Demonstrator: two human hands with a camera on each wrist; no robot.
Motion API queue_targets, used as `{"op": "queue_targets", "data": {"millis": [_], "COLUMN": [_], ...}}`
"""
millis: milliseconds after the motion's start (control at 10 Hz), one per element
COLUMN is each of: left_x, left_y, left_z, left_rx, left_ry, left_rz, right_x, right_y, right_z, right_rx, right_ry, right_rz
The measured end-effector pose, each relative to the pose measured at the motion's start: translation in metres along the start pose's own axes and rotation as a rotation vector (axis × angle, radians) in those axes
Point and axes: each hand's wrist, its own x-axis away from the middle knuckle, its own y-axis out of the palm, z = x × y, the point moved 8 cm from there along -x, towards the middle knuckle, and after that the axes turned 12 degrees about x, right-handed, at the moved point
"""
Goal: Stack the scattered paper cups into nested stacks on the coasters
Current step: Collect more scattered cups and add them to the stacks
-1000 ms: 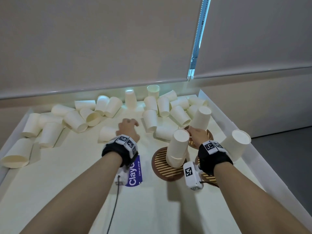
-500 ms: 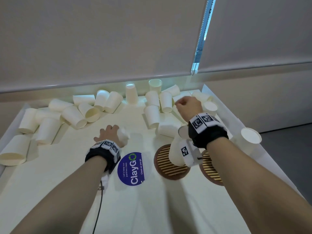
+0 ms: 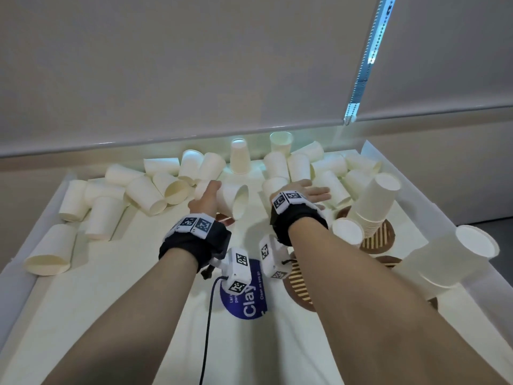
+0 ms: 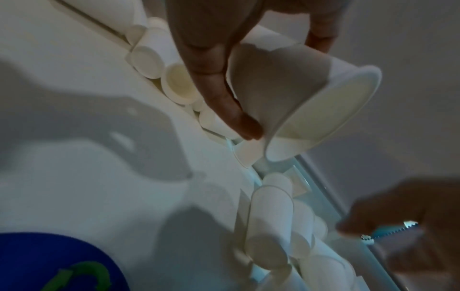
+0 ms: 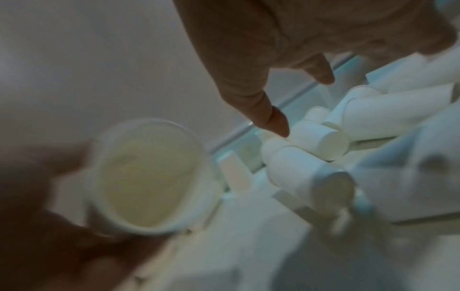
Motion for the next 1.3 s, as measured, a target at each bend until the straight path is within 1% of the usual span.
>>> {"op": "queue_targets", "data": {"millis": [100, 200, 300, 400, 500, 600, 700, 800, 900, 1000, 1100, 1200, 1300], "left_x": [-0.013, -0.026, -0.03, -0.028, -0.027, -0.018, -0.006, 0.016, 0.041, 0.075, 0.108, 0.144, 0.18], "left_y": [-0.009, -0.016, -0.018, -0.014, -0.016, -0.021, -0.024, -0.016, 0.007, 0.037, 0.064, 0.089, 0.119], "left_z": [0.001, 0.0, -0.01, -0.017, -0.017, -0.006, 0.006, 0.018, 0.021, 0.02, 0.019, 0.016, 0.007], "left_rx": [0.058, 0.084, 0.098, 0.102, 0.083, 0.043, 0.072, 0.003, -0.189, -0.329, -0.361, -0.426, -0.547], "left_ry": [-0.044, -0.066, -0.107, -0.108, -0.059, 0.059, 0.138, 0.229, 0.339, 0.431, 0.471, 0.578, 0.717], "left_rz": [-0.022, -0.02, -0.036, -0.066, -0.045, -0.008, 0.047, 0.031, -0.06, -0.19, -0.325, -0.436, -0.579], "right_x": [-0.008, -0.025, -0.028, -0.026, -0.012, 0.002, 0.021, 0.041, 0.056, 0.067, 0.068, 0.059, 0.052], "right_y": [-0.002, 0.014, 0.039, 0.035, 0.036, 0.026, 0.006, -0.006, -0.02, -0.039, -0.066, -0.095, -0.119], "right_z": [0.009, 0.029, 0.03, 0.038, 0.042, 0.04, 0.028, 0.023, 0.019, 0.016, 0.029, 0.051, 0.078], "right_rx": [0.052, 0.072, -0.045, -0.089, -0.329, -0.33, -0.37, -0.453, -0.52, -0.595, -0.623, -0.516, -0.459], "right_ry": [0.026, 0.127, 0.094, 0.145, 0.023, -0.051, -0.124, -0.155, -0.159, -0.215, -0.193, -0.161, -0.127], "right_rz": [0.081, 0.055, -0.089, -0.053, -0.145, -0.158, -0.128, -0.18, -0.206, -0.26, -0.246, -0.152, -0.074]}}
